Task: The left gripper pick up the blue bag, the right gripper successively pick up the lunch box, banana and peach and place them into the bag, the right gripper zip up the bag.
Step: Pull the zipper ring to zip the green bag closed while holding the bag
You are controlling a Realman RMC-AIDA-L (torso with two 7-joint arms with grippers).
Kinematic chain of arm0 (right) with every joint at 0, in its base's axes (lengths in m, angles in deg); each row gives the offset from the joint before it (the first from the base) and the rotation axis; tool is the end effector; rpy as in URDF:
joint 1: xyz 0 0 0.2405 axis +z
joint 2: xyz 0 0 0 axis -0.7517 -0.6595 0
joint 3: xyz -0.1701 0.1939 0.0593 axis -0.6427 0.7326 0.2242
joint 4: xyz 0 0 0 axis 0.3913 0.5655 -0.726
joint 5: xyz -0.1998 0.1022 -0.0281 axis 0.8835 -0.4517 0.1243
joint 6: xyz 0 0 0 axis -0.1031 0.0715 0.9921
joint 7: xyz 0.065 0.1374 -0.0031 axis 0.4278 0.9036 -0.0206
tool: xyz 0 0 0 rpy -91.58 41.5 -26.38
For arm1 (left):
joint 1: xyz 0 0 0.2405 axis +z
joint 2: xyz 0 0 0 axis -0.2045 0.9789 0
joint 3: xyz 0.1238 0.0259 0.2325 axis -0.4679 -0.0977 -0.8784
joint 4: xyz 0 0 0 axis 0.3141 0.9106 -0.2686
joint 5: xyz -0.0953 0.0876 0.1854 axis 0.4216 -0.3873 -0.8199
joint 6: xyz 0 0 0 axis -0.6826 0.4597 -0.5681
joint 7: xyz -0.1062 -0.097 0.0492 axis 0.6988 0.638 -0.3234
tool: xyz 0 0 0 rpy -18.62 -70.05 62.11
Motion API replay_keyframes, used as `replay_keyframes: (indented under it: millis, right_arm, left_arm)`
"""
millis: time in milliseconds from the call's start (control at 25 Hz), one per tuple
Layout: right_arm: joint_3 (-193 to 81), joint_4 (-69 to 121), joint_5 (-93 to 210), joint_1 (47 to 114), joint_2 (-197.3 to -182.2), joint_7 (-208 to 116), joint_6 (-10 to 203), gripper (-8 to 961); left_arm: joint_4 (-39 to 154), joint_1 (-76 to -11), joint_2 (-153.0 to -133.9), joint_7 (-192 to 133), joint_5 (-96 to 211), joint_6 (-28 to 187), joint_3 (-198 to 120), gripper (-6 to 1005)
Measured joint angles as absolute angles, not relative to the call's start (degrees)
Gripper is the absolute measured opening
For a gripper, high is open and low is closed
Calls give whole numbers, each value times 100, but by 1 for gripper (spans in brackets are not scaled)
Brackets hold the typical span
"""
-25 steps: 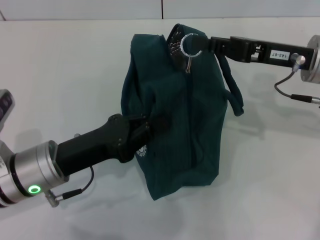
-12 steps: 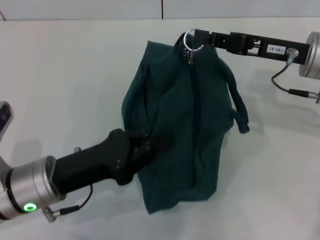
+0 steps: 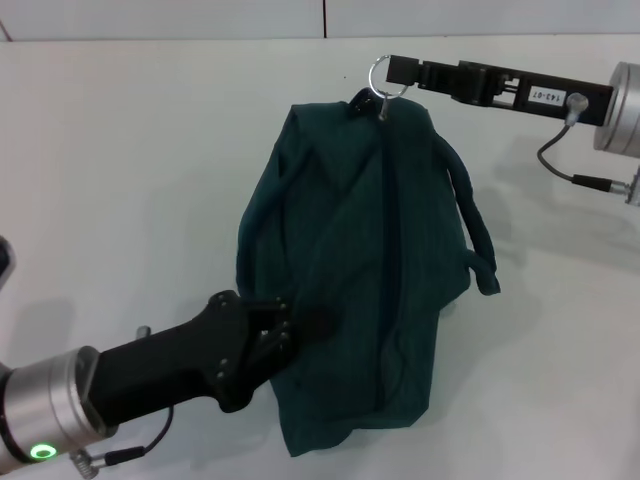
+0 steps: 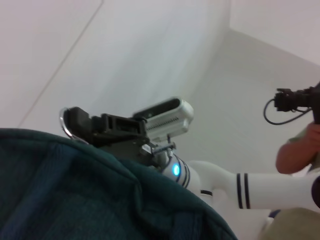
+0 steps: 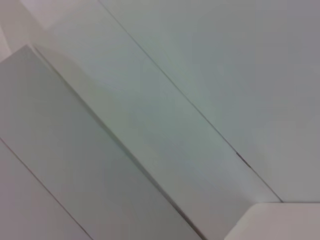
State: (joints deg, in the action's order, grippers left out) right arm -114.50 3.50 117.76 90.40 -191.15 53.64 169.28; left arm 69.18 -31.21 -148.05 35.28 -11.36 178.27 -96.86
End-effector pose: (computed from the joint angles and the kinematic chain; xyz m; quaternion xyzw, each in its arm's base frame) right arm 0.1708 0.4094 -0.0186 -0.8466 0.3549 0.3962 0.0163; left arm -0.2722 0.2278 -0.0597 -0.8350 -0.2710 -0.4789 0.0022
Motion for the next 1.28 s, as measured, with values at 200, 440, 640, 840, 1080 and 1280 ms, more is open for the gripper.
replay_keyframes:
  millis: [200, 440, 640, 840, 1080, 1280]
  right_arm:
    - [-11450, 311, 11771, 9052, -19151, 5356, 16949, 46]
    - [-11447, 295, 11742, 9022, -19157, 5349, 16912, 47]
    - [-11444, 290, 11739, 9008, -19158, 5265, 16828, 48]
    - [-11355, 290, 11731, 8999, -19172, 5105, 16745, 49]
    - [-11295, 290, 11736, 9026, -19196, 5050, 16587, 49]
    - [-11300, 307, 11758, 9013, -19221, 4980, 16376, 50]
  left_arm:
    - [6899, -3100, -14801, 3527, -1123, 17745, -9670, 53]
    - [6890, -3076, -14799, 3528, -1117, 17714, -9668, 53]
    - [6889, -3048, -14791, 3528, -1135, 17730, -9669, 52]
    - [6914, -2957, -14790, 3528, -1144, 17753, -9674, 53]
    - [6913, -2916, -14789, 3528, -1131, 17758, -9669, 57]
    - [6918, -2801, -14774, 3528, -1115, 17746, -9501, 61]
